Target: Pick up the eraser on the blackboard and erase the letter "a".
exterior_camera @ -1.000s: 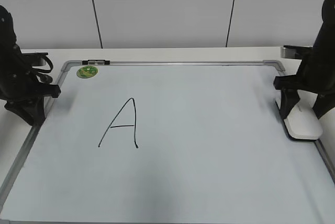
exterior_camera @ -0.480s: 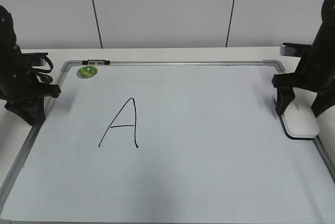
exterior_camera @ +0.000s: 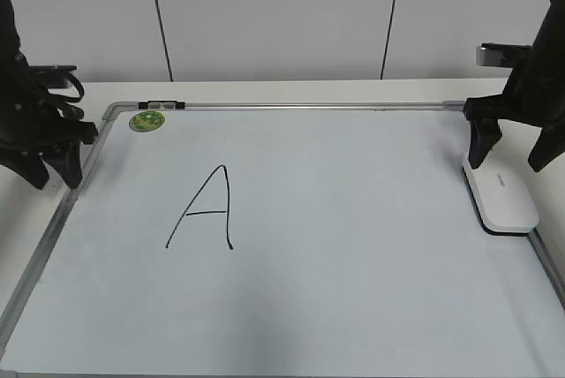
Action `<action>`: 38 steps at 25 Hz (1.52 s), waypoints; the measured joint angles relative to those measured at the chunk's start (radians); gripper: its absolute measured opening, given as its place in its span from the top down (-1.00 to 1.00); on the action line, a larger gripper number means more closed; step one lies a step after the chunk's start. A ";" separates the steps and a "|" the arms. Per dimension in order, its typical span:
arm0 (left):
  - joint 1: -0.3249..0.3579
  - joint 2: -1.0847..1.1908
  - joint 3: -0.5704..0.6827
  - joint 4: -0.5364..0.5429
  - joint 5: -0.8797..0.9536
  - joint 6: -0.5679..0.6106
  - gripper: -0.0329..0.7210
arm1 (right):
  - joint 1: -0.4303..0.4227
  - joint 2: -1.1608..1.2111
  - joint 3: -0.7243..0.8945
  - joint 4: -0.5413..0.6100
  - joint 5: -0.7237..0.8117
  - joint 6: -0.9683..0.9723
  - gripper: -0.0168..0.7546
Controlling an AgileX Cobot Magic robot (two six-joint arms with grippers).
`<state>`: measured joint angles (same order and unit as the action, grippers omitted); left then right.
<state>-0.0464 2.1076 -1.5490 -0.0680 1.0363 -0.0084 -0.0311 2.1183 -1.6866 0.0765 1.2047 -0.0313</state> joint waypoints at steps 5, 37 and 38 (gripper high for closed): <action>0.000 -0.097 -0.005 0.040 0.033 -0.011 -0.78 | 0.000 -0.023 0.000 0.000 0.007 0.016 -0.78; -0.100 -1.109 0.607 0.141 0.037 -0.022 -0.35 | 0.188 -0.875 0.576 -0.013 -0.150 0.094 -0.43; -0.100 -1.158 0.635 0.144 0.037 -0.022 -0.35 | 0.188 -0.921 0.625 -0.011 -0.162 0.094 -0.43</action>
<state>-0.1460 0.9499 -0.9138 0.0756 1.0733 -0.0304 0.1565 1.1974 -1.0617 0.0653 1.0424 0.0623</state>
